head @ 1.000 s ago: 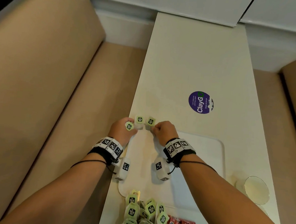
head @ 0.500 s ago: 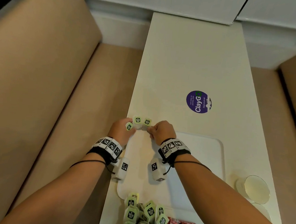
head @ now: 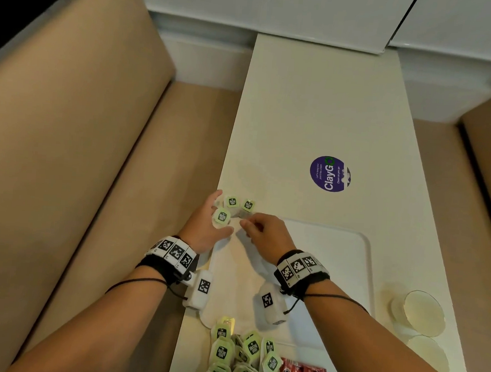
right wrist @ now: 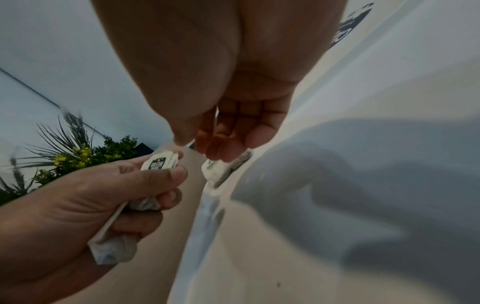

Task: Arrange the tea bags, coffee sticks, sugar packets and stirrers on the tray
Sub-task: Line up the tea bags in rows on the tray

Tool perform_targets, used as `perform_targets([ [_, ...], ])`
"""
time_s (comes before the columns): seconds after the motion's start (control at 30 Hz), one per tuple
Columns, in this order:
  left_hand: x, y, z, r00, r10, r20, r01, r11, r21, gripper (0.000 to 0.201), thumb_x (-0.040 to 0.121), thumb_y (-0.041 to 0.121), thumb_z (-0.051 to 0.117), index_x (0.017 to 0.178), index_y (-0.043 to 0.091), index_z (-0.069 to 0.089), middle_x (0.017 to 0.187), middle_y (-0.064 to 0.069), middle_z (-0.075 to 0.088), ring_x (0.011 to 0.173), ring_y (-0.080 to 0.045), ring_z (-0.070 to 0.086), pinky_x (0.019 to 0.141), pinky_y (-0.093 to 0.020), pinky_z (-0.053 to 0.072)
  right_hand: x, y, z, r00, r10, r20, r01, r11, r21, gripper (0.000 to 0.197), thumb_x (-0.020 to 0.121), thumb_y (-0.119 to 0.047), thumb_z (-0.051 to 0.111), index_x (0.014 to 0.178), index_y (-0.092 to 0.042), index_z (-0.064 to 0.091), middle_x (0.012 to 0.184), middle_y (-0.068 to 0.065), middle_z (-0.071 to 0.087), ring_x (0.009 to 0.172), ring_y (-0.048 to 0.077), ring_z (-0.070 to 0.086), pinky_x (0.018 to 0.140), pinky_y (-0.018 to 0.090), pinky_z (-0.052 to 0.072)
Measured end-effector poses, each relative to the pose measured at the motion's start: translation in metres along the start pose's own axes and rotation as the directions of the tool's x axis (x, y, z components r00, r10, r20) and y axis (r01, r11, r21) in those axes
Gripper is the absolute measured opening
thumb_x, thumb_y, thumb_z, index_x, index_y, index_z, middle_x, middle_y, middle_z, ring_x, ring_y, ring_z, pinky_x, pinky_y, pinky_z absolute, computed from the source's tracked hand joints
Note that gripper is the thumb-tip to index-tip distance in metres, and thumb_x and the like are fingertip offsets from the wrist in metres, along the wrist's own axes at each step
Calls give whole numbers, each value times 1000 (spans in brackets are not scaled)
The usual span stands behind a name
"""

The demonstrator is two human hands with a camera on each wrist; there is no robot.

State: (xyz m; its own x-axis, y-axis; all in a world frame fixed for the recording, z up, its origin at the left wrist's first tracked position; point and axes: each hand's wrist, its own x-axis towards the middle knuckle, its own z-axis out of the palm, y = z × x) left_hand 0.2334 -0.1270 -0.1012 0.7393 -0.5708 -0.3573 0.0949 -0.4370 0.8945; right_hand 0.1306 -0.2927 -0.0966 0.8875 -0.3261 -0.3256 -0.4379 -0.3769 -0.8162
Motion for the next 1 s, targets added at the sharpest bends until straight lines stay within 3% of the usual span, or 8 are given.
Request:
perform_targets([
  [0.13,-14,7,10,992,46,121,-30,991,-127,96,80,0,79,154,24,24,121,1,70,110,-16,68,95,-28,53,-8,-8,5,997,-67,37,64,995,74,23,91,-49,66,105,-31,73,91,-9,72,79,11,66,79,30,55],
  [0.23,-22,5,14,987,39,153,-20,992,-127,91,79,6,82,152,25,31,118,-3,71,110,-19,68,97,-31,53,-14,-13,5,997,-74,14,73,995,68,15,90,-36,73,97,-23,73,90,-8,72,71,7,63,70,23,49],
  [0.33,-30,8,14,990,48,136,-39,997,-70,75,81,12,82,145,24,45,112,-3,73,101,-16,71,93,-33,55,-17,-10,3,997,-75,0,75,994,82,9,92,-30,70,93,-23,74,84,-8,72,68,7,62,69,24,47],
  [0.5,-42,6,15,990,57,128,-40,991,-129,44,90,8,73,131,18,61,100,-4,76,85,-10,68,85,-28,56,-25,-9,0,997,-76,19,74,995,70,17,97,-20,64,113,-21,73,91,-6,74,74,6,64,74,26,54],
  [0.63,-50,2,18,992,2,129,15,992,-128,30,93,7,69,122,10,64,97,-2,76,85,-14,71,89,-37,56,-31,-8,-1,999,-53,4,52,995,90,16,98,-16,63,110,-18,73,88,-4,73,73,7,65,71,23,53],
  [0.8,-54,3,21,991,-11,136,29,991,-130,29,91,10,72,118,17,66,98,-6,77,91,-27,73,92,-50,56,-38,-7,-1,997,-74,-17,75,995,59,18,99,-17,61,113,-21,72,93,-13,69,70,-1,60,73,19,46],
  [0.9,-55,6,25,987,6,158,13,993,-119,26,91,13,72,115,17,66,98,-8,77,93,-34,71,85,-49,56,-40,-8,-5,993,-114,-19,114,993,-22,22,100,-15,58,118,-21,71,108,-5,68,77,-3,56,76,15,42],
  [1.0,-52,10,30,989,-4,145,22,992,-127,23,92,9,70,114,11,66,96,-9,76,80,-20,70,73,-34,58,-42,-8,-7,989,-135,-58,134,991,-19,27,100,-17,59,126,-22,67,110,-3,64,78,-1,56,75,10,41],
])
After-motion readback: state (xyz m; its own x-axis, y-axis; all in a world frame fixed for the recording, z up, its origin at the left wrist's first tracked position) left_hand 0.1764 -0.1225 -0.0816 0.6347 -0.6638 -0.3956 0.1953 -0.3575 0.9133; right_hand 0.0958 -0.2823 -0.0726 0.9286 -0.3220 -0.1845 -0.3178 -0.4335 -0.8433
